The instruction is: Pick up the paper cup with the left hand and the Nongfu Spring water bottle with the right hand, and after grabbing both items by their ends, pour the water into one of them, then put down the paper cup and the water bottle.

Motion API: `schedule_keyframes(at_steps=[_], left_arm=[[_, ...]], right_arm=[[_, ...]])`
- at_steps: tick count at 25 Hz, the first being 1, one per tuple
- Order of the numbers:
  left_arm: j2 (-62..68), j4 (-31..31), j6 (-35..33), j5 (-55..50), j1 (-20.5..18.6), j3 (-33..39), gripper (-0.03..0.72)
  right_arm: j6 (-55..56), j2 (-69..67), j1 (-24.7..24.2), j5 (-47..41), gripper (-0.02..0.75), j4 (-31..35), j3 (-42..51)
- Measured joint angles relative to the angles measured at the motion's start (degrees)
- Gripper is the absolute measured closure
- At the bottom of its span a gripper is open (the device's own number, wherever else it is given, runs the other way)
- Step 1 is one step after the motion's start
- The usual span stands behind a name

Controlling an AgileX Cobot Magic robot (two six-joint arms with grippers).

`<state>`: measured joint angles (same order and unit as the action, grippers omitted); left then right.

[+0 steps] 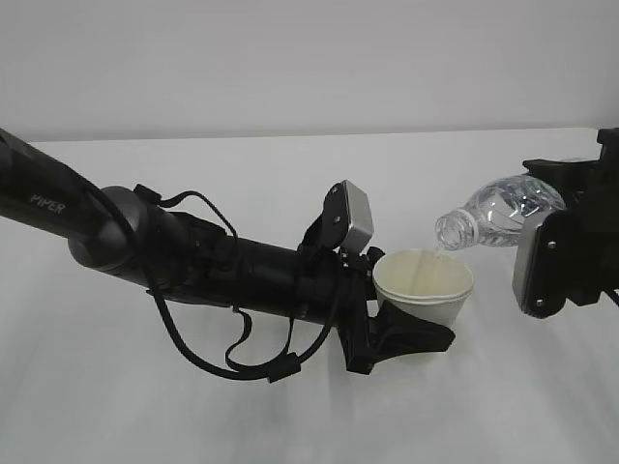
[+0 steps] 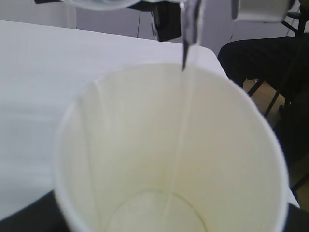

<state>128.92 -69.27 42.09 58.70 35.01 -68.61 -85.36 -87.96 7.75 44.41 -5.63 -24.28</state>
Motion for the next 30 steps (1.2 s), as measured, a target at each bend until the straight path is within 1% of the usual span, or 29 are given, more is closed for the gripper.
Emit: schedule_keyframes(at_steps=[30], left_arm=[[0.0,0.0,0.0,0.0,0.0,0.0,0.223]], right_arm=[[-1.0,0.0,0.0,0.0,0.332,0.1,0.0]])
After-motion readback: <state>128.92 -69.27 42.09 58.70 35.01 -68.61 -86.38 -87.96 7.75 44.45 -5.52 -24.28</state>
